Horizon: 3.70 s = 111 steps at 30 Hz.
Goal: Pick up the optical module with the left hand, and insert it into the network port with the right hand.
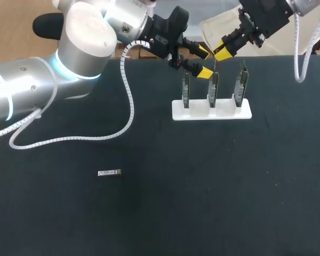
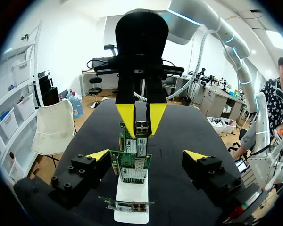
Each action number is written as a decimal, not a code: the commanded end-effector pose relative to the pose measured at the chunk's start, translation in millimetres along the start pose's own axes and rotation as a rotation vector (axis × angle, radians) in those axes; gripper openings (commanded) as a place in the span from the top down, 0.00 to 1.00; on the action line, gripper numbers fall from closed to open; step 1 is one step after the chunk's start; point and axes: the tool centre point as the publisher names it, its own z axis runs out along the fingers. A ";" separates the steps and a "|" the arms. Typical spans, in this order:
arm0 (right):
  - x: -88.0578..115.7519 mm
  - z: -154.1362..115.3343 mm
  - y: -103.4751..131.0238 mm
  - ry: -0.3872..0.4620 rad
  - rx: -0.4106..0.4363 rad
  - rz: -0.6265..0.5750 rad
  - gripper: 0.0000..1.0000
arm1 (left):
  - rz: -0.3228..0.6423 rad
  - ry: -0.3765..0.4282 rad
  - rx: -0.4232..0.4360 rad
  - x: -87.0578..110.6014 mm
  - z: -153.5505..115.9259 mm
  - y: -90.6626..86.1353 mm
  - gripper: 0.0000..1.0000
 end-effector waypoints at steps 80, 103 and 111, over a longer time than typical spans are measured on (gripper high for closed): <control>4.3 2.7 1.2 0.015 0.045 0.006 1.00 | -0.001 0.005 0.005 -1.0 0.4 2.4 0.00; 1.0 0.3 1.9 0.007 0.054 -0.003 1.00 | -0.001 0.005 0.005 -1.0 0.4 2.4 0.00; 0.5 0.9 2.4 0.008 0.050 -0.003 1.00 | -0.001 0.005 0.005 -1.0 0.4 2.4 0.00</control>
